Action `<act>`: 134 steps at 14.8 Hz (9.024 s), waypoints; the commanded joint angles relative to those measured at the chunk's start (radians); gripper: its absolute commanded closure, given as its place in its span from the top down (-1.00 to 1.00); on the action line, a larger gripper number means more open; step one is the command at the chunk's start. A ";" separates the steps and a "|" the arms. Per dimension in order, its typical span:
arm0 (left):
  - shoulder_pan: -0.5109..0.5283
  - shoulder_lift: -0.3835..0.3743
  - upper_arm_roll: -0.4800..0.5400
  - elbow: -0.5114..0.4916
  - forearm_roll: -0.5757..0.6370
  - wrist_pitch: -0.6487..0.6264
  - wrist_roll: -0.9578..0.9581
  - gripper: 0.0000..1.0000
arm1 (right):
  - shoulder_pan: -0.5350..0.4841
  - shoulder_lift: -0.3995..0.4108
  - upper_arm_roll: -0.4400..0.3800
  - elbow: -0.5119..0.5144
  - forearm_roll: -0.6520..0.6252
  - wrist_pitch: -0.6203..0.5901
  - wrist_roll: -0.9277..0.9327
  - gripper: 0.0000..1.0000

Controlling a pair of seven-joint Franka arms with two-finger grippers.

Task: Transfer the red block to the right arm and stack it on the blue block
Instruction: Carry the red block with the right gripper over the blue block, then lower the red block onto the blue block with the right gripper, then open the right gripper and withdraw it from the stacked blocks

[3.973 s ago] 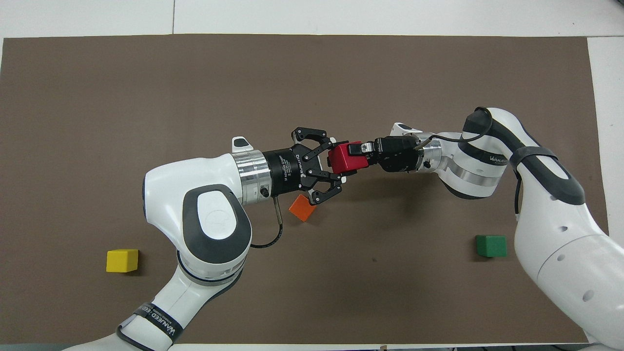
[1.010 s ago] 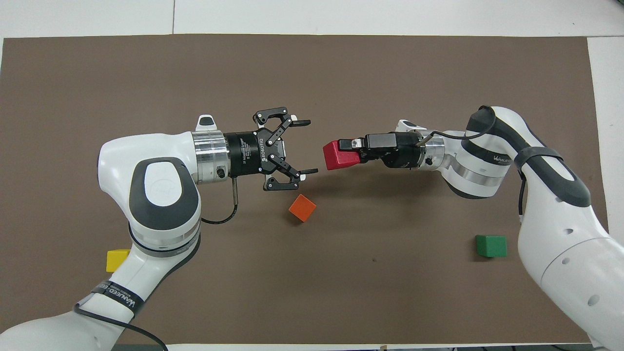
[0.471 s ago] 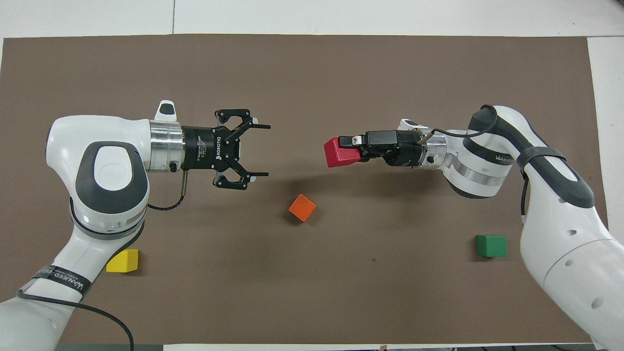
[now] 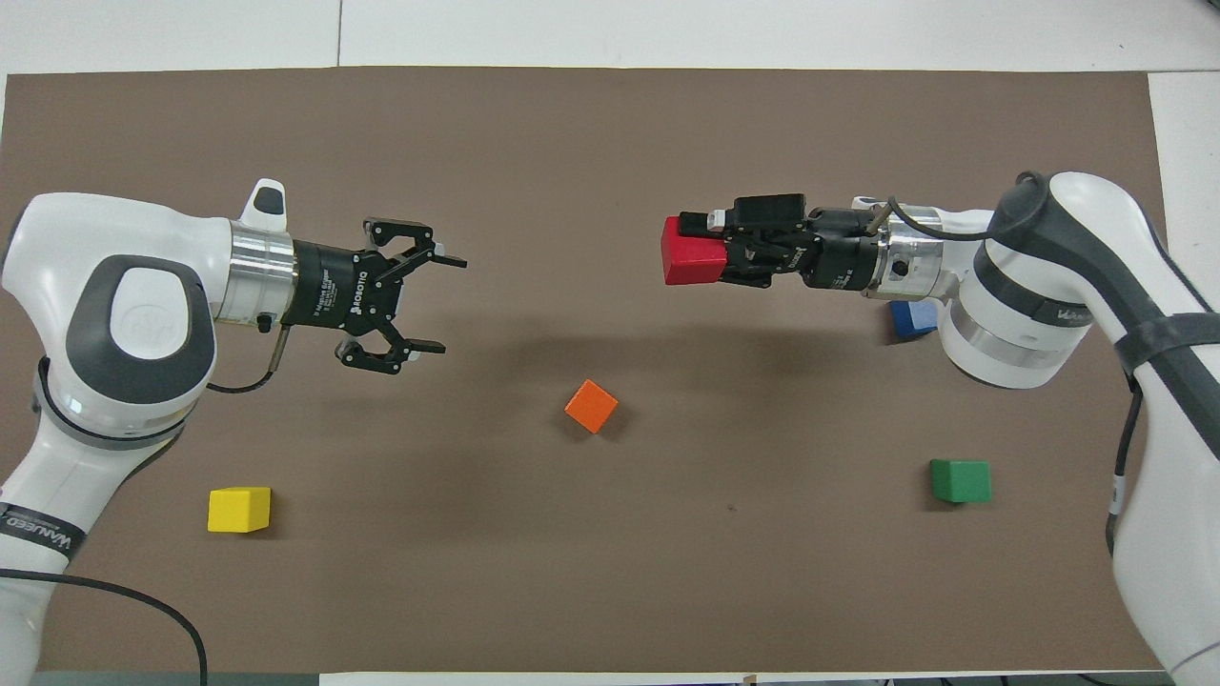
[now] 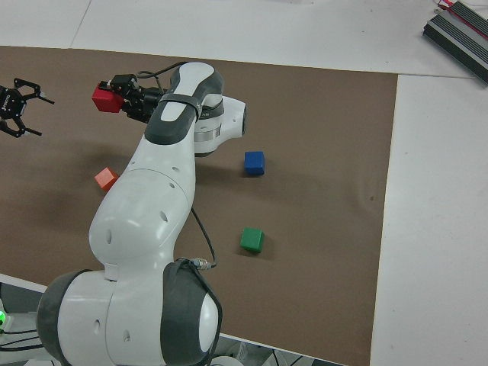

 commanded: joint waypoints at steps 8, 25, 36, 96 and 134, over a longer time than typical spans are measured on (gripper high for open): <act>0.171 0.050 -0.002 0.263 0.586 -0.380 0.336 1.00 | -0.097 -0.144 -0.005 0.092 -0.767 0.122 0.313 -1.00; 0.245 -0.165 0.004 0.283 0.842 -0.461 0.732 1.00 | -0.129 -0.084 0.001 0.159 -1.683 0.221 0.454 -1.00; 0.056 -0.152 0.164 0.297 0.845 -0.417 0.716 1.00 | -0.125 -0.130 0.003 -0.140 -1.748 0.562 0.453 -1.00; 0.045 -0.149 0.167 0.302 0.839 -0.464 0.709 1.00 | -0.146 -0.144 0.006 -0.291 -1.641 0.695 0.313 -1.00; 0.016 -0.149 0.162 0.302 0.839 -0.437 0.709 1.00 | -0.148 -0.179 0.003 0.146 -1.584 0.064 0.329 1.00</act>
